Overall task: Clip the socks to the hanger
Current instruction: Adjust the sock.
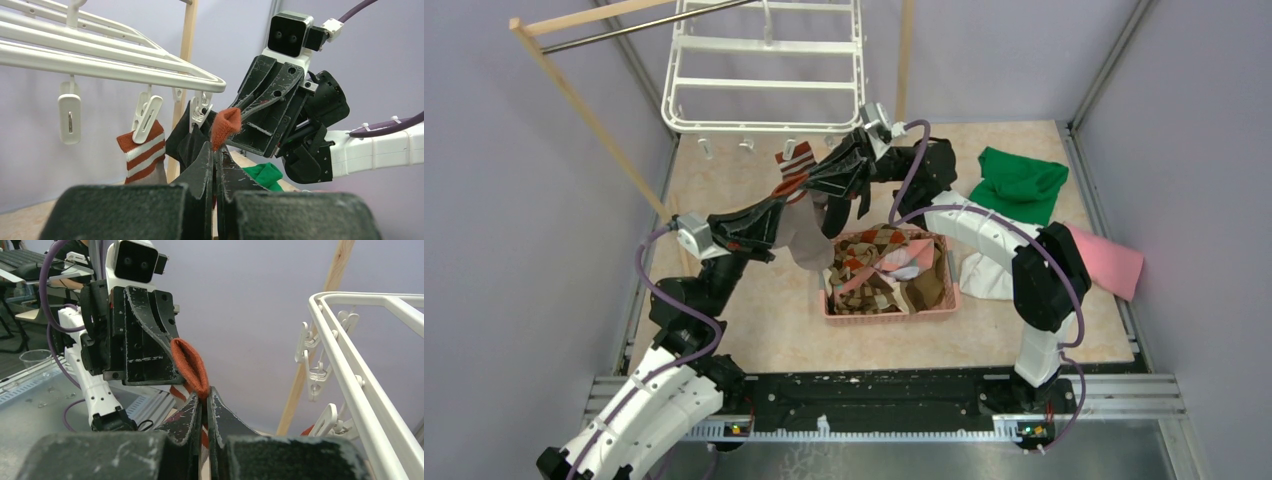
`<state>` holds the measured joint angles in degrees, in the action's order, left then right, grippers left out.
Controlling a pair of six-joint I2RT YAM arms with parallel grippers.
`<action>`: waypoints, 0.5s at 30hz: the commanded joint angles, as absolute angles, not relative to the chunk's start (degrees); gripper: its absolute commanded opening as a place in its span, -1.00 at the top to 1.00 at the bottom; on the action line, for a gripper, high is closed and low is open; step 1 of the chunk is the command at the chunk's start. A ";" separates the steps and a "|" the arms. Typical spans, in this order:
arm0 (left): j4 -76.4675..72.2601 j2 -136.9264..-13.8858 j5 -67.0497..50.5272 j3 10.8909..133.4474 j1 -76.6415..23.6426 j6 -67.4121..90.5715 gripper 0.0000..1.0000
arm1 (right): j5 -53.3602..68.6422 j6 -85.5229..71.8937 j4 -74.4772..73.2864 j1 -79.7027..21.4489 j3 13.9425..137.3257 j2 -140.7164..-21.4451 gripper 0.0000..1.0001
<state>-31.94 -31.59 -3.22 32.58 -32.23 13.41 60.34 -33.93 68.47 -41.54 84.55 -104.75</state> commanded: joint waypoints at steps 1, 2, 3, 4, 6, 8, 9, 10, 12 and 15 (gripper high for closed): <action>-34.76 -30.73 -1.52 32.79 -32.17 14.17 0.96 | 60.46 -35.21 72.04 -42.12 88.17 -102.41 1.00; -34.08 -30.49 -1.00 32.84 -32.11 14.11 0.90 | 60.47 -35.41 72.07 -42.18 88.18 -102.40 1.00; -32.98 -30.08 -0.62 33.05 -32.15 13.77 0.80 | 60.35 -35.44 71.92 -42.19 88.20 -102.36 1.00; -30.89 -29.42 0.41 33.48 -32.12 13.19 0.62 | 60.19 -35.38 71.52 -42.19 88.18 -102.31 1.00; -23.82 -27.45 2.67 35.27 -32.19 10.44 0.41 | 59.65 -34.33 69.60 -42.05 88.03 -101.96 1.00; -14.31 -24.75 4.89 37.72 -32.16 6.81 0.16 | 58.17 -30.80 64.84 -42.15 87.50 -101.10 1.00; -9.67 -23.39 6.51 39.06 -32.09 5.19 -0.02 | 57.38 -27.95 61.28 -42.30 87.45 -100.61 1.00; -5.22 -22.05 7.81 40.32 -32.20 3.64 -0.14 | 56.40 -24.98 57.23 -42.45 87.49 -99.95 1.00; 2.15 -19.67 9.90 42.64 -32.17 1.40 -0.32 | 53.75 -19.14 49.89 -42.89 87.55 -98.91 1.00; 8.48 -17.55 11.24 45.67 -32.20 0.54 -0.60 | 51.74 -13.60 44.44 -43.58 87.82 -97.98 1.00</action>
